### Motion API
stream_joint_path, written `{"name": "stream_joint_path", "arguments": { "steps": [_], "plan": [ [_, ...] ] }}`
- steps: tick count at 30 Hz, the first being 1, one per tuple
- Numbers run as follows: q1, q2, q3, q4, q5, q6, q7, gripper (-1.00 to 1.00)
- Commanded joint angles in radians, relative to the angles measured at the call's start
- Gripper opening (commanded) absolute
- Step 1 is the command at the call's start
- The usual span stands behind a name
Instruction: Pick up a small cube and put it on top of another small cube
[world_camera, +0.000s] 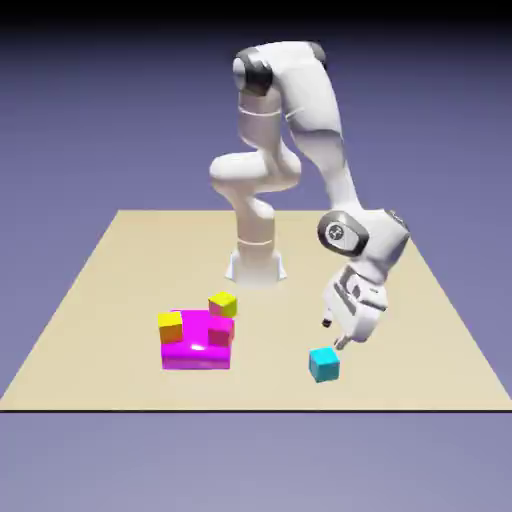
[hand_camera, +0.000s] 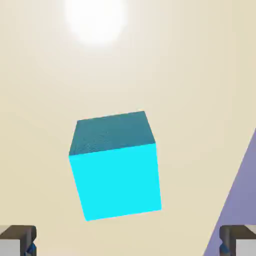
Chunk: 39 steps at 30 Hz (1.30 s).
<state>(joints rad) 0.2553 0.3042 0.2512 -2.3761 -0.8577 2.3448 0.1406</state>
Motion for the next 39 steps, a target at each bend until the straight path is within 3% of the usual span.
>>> {"name": "stream_joint_path", "arguments": {
  "steps": [1, 5, 6, 12, 26, 32, 33, 39],
  "plan": [
    [0.001, 0.036, -0.018, 0.009, -0.036, 0.022, 0.026, 0.00],
    [0.006, 0.163, -0.083, 0.040, -0.162, 0.097, 0.115, 0.00],
    [0.006, 0.163, -0.083, 0.040, -0.162, 0.097, 0.115, -1.00],
    [0.001, -0.017, -0.018, -0.009, 0.003, -0.003, -0.011, -1.00],
    [0.039, -0.492, -0.523, -0.257, 0.102, -0.085, -0.315, -1.00],
    [-0.007, -0.317, -0.574, -0.271, -0.023, 0.107, -0.222, -1.00],
    [-0.007, -0.317, -0.574, -0.271, -0.023, 0.107, -0.222, 1.00],
    [0.039, -0.492, -0.523, -0.257, 0.102, -0.085, -0.315, 1.00]
  ]
}}
